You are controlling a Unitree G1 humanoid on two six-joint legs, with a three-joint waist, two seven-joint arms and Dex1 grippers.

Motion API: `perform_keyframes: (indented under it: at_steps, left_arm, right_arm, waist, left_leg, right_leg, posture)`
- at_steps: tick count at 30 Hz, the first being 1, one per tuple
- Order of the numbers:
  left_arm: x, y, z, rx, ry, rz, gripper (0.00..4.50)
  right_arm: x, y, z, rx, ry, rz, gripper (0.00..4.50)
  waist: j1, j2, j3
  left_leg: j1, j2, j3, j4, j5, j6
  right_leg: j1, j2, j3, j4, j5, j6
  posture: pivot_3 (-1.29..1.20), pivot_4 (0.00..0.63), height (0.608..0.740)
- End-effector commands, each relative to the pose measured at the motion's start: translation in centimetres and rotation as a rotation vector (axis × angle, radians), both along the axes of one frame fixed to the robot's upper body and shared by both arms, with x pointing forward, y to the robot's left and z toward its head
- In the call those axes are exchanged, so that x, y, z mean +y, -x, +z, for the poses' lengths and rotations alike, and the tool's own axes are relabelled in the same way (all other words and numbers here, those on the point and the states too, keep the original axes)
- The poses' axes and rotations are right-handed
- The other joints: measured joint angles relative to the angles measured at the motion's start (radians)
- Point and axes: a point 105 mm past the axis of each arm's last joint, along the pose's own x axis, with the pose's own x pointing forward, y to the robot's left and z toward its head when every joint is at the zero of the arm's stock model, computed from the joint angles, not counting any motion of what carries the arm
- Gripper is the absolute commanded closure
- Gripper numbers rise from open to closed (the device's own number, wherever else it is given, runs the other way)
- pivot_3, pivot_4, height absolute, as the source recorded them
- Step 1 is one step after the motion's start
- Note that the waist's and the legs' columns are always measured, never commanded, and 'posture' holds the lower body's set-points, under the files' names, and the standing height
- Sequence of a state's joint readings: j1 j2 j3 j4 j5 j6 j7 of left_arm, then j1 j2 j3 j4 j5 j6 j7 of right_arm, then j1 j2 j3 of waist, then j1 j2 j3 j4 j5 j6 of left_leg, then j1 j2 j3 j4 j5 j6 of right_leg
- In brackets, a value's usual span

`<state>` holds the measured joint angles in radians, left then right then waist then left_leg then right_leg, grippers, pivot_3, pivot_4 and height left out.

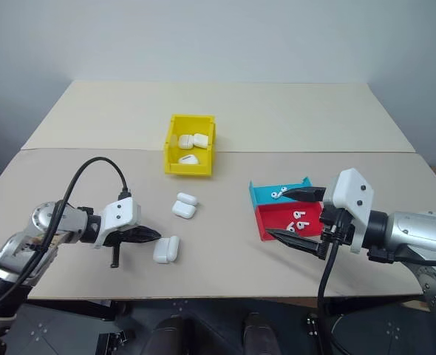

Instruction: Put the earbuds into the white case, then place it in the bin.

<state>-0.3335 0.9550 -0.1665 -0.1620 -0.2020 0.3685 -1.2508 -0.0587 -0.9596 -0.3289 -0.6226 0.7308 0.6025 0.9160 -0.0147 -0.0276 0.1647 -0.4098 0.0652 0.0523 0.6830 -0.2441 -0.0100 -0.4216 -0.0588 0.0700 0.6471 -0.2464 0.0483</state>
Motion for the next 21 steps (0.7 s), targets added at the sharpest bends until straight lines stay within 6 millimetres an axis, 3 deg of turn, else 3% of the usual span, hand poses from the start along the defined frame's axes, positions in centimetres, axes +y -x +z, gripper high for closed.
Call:
perform_keyframes:
  at_steps: [1,6,12,14,18,21]
  left_arm:
    - [1.2,-0.2,3.3,-0.072,-0.029,-0.075,3.55]
    - [0.5,0.2,5.7,-0.088,-0.054,-0.182,1.97]
    - [-1.1,0.5,6.2,-0.117,-0.042,-0.177,0.02]
    - [-1.3,-0.2,6.0,-0.204,-0.109,-0.114,0.02]
    - [-1.1,0.1,6.4,-0.049,-0.172,-0.033,0.02]
    - [-1.7,0.8,7.4,-0.019,-0.174,-0.094,0.02]
  right_arm:
    - [0.2,0.4,1.0,-0.042,0.002,0.018,0.0]
    - [0.4,0.1,1.0,-0.04,0.001,0.031,0.0]
    - [0.8,0.1,0.8,-0.032,-0.009,0.044,0.0]
    - [0.8,0.1,0.8,-0.029,-0.011,0.046,0.0]
    - [0.9,0.2,0.9,-0.023,-0.02,0.044,0.0]
    - [1.0,0.2,0.9,-0.021,-0.025,0.044,0.0]
  waist:
    - [0.002,0.0,0.0]
    - [0.01,0.0,0.0]
    - [0.008,0.0,0.0]
    - [0.008,0.0,0.0]
    - [0.008,-0.001,0.001]
    - [0.007,-0.002,0.001]
  left_leg:
    - [0.0,0.0,0.0,0.0,0.0,0.0]
    - [0.0,0.0,0.0,0.0,0.0,0.0]
    - [-0.001,0.0,0.0,0.0,0.0,0.0]
    - [-0.001,0.0,0.0,0.0,0.0,0.0]
    - [-0.001,0.0,0.0,0.0,0.0,0.0]
    - [-0.001,0.0,0.0,0.001,0.0,0.0]
  right_leg:
    - [0.0,0.0,0.0,0.0,0.0,0.0]
    - [0.0,0.0,0.0,-0.001,0.0,0.0]
    - [0.0,0.0,0.0,-0.001,0.0,0.0]
    - [0.0,0.0,0.0,0.0,0.0,0.0]
    - [0.0,0.0,0.0,0.0,0.0,0.0]
    - [0.0,0.0,0.0,0.0,0.0,0.001]
  posture:
    - [0.0,0.15,0.74]
    - [0.0,0.15,0.74]
    - [0.0,0.15,0.74]
    - [0.0,0.15,0.74]
    - [0.0,0.15,0.74]
    - [0.0,0.15,0.74]
